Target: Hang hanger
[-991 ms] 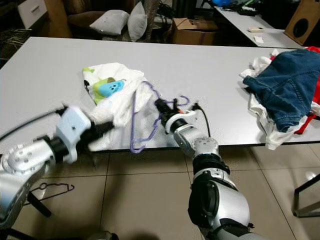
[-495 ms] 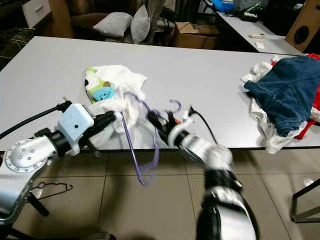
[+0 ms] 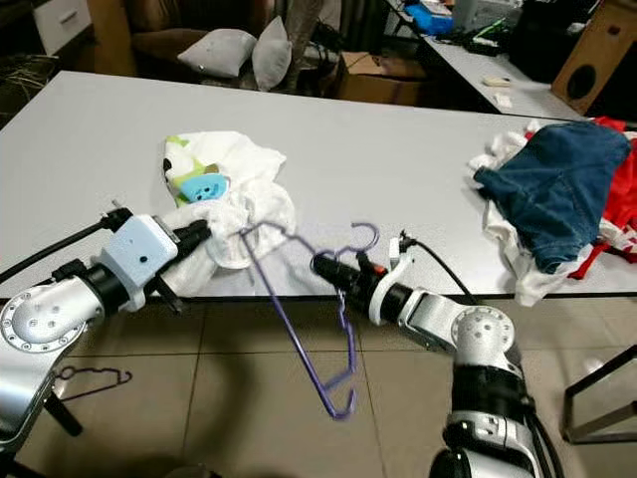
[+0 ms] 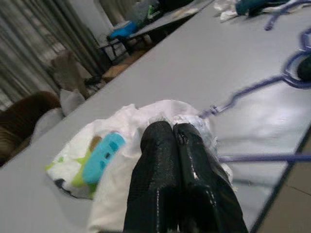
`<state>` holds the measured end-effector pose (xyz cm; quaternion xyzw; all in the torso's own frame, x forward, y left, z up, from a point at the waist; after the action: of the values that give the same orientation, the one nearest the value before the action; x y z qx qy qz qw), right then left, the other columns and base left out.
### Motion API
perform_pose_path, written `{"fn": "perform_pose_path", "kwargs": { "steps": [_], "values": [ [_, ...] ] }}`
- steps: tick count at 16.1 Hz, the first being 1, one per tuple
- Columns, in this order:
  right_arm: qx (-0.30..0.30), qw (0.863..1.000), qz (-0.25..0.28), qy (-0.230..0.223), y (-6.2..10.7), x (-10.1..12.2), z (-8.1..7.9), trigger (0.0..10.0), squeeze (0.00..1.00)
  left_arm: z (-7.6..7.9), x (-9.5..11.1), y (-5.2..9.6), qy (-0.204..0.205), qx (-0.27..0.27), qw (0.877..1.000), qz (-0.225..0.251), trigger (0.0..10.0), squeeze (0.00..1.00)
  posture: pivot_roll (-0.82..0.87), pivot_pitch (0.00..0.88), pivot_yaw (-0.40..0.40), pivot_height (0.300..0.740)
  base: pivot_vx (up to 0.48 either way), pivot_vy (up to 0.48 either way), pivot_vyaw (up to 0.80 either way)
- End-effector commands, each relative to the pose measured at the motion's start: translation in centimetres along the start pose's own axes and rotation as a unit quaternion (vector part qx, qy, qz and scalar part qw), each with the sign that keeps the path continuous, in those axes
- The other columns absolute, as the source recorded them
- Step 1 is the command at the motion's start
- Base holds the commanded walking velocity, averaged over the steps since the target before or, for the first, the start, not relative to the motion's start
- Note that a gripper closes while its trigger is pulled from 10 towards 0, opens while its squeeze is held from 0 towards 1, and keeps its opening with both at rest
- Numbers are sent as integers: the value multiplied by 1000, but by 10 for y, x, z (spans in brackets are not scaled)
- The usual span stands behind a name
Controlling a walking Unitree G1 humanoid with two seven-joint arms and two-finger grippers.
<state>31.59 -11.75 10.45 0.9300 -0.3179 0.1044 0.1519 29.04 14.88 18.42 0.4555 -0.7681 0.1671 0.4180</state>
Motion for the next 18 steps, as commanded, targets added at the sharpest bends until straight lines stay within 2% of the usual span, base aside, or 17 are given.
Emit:
{"fn": "perform_pose_path", "kwargs": {
  "steps": [1,3,6,8,10,13,15,17,18],
  "values": [
    [-3,1000,-9,11,4,-1,-3,10000,0,-5,7,-2,-14,12,1000,15,0,0,163,0,-140,740,0,0,0],
    [-5,1000,-13,10,1,-2,-1,10000,0,-3,15,-4,-26,9,999,42,0,0,164,0,-144,740,0,0,0],
    [0,1000,8,1,-8,5,-1,10000,0,18,26,-3,-41,-49,994,83,0,0,164,0,-142,740,0,0,0],
    [8,1000,14,5,-14,10,-5,10000,0,24,30,-3,-50,-69,992,97,0,0,167,0,-142,740,0,0,0],
    [4,1000,15,17,-20,13,-4,10000,0,36,34,-1,-58,-112,986,112,0,0,177,0,-143,740,0,0,0],
    [15,998,42,34,-25,25,-7,10000,0,46,22,4,-65,-150,983,84,0,0,181,0,-142,740,0,0,0],
    [35,994,92,47,-25,44,-13,10000,0,49,9,7,-64,-162,984,47,0,0,186,0,-142,740,0,0,0],
    [50,993,97,46,-25,48,-17,10000,0,44,4,6,-77,-149,985,36,0,0,189,0,-143,740,0,0,0],
    [50,993,79,70,-25,43,-16,10000,0,40,5,6,-80,-139,986,35,0,0,190,0,-144,740,0,0,0]
  ]
}}
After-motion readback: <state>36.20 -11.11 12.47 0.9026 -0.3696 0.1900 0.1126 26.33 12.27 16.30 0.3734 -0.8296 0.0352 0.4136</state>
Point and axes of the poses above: a point about 5 cm out from each wrist's last joint towards the gripper, its own y axis pointing back from the gripper into the wrist, its own x axis along the axis of the wrist's last joint, z = x × y, the point moved 3 cm from there along -y, pointing out of the wrist towards the gripper, and after that the axes turned 1 degree about -y, right-handed, at the moved point
